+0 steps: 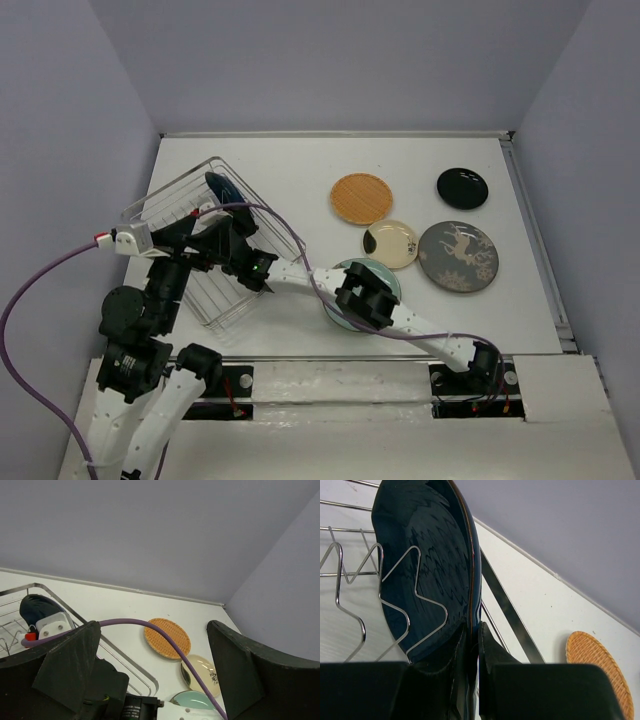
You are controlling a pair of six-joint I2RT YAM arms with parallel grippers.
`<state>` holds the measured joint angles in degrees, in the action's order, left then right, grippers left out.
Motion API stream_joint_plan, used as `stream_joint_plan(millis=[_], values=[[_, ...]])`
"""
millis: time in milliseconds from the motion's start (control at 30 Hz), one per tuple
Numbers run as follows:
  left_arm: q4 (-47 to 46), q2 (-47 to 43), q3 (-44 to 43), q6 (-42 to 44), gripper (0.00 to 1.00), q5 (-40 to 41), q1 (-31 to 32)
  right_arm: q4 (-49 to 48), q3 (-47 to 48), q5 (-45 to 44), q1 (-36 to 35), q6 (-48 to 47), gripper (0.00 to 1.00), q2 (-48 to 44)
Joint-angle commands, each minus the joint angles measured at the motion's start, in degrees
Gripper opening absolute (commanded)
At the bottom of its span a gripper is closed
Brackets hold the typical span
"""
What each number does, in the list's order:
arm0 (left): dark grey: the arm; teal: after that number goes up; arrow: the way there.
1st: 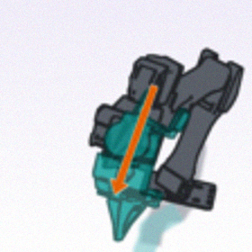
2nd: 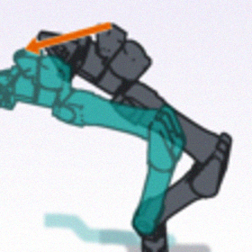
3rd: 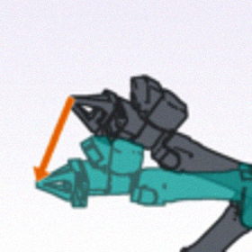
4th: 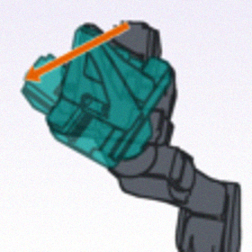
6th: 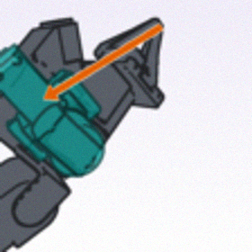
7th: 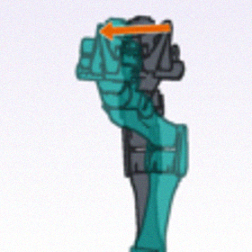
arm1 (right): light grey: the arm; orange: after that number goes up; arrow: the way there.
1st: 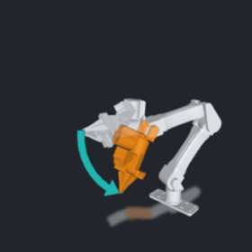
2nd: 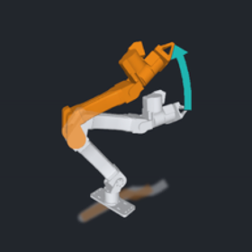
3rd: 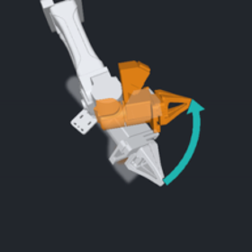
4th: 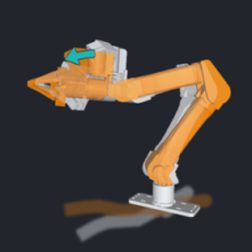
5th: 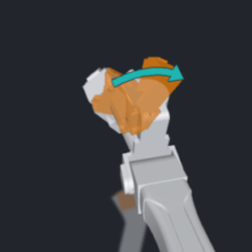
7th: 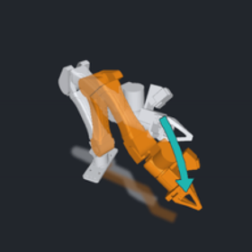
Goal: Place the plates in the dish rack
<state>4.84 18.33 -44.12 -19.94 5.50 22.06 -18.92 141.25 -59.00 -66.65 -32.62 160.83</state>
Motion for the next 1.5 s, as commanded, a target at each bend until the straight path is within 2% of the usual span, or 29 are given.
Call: stream_joint_plan(millis=[0,333,433,467,500,567,700,900,933,967,1000,1033,1067,1100,1133,1167,1200,1233,1333,1367,1400,1433,1467], values=[[-4.49,1.71,-1.14,1.22,0.99,0.92,0.17,2.12,-1.50,-0.24,0.90,5.45,0.07,-2.27],[-6.77,4.00,-1.32,2.01,0.99,1.09,0.17,6.96,1.75,2.65,7.50,14.42,0.07,-5.79],[-6.77,4.09,-0.62,2.63,0.99,2.15,0.00,7.23,-1.14,6.52,7.50,16.44,0.30,-8.07],[-6.86,4.09,-0.44,2.89,0.99,2.67,0.00,7.75,-2.02,7.58,7.50,17.15,0.41,-8.60],[-6.86,4.00,-0.09,3.15,0.99,3.11,-0.35,8.97,-2.55,8.46,7.50,18.28,0.58,-9.13],[-6.60,4.00,0.70,3.68,0.99,3.91,-0.62,12.13,-2.73,10.04,7.50,21.97,0.69,-11.49],[-6.07,3.38,1.84,3.60,0.99,4.26,-1.76,13.03,-9.33,14.17,7.50,28.30,0.73,-20.28],[-4.93,1.28,3.95,4.04,0.99,5.76,-2.03,14.87,-31.17,25.23,7.50,39.28,0.78,-38.72],[-4.93,1.19,4.04,4.04,0.99,5.32,-2.03,14.79,-36.08,30.91,7.50,41.30,0.78,-46.24],[-4.93,1.36,4.13,3.95,0.99,5.05,-1.94,14.35,-46.57,33.31,7.50,45.93,0.78,-50.14],[-5.02,1.71,4.21,3.77,0.99,4.53,-1.94,13.56,-52.42,35.51,7.50,47.98,0.77,-54.10],[-5.02,1.97,4.39,3.60,0.99,3.39,-1.94,12.95,-58.05,39.36,7.50,50.00,0.75,-61.97],[-5.19,2.24,4.39,3.51,0.99,2.60,-1.94,12.07,-68.98,40.53,7.50,54.03,0.71,-65.96],[-5.19,2.76,4.39,3.42,0.99,1.81,-1.85,11.97,-74.40,41.50,8.02,56.24,0.58,-70.00],[-5.19,3.11,4.48,2.90,0.99,0.41,-1.85,11.97,-79.59,43.43,8.03,60.61,0.50,-77.96],[-5.28,3.38,4.48,2.72,0.99,-0.30,-1.94,12.06,-84.69,44.49,8.03,62.75,0.18,-82.30],[-5.28,3.82,4.57,2.54,0.99,-0.92,-1.85,12.24,-94.31,46.15,8.81,65.20,0.07,-86.52],[-5.37,4.00,4.57,2.37,0.99,-1.71,-1.85,12.67,-98.75,47.21,9.34,67.58,0.07,-90.74],[-5.46,4.26,4.74,2.19,0.99,-2.59,-1.76,18.28,-111.58,47.24,9.87,77.07,0.09,-107.01],[-5.46,4.17,4.74,2.19,0.99,-2.68,-1.76,22.91,-113.81,46.88,9.88,81.18,0.16,-110.61],[-5.46,4.17,4.83,2.10,0.99,-2.86,-1.76,24.96,-117.40,46.61,9.88,82.96,0.34,-117.35],[-5.46,4.17,4.83,2.19,0.99,-2.86,-1.76,26.37,-118.82,46.35,9.88,84.20,0.43,-120.29],[-5.46,4.26,4.83,2.36,0.99,-2.69,-1.76,29.35,-119.97,46.26,10.75,86.65,0.57,-124.58]])
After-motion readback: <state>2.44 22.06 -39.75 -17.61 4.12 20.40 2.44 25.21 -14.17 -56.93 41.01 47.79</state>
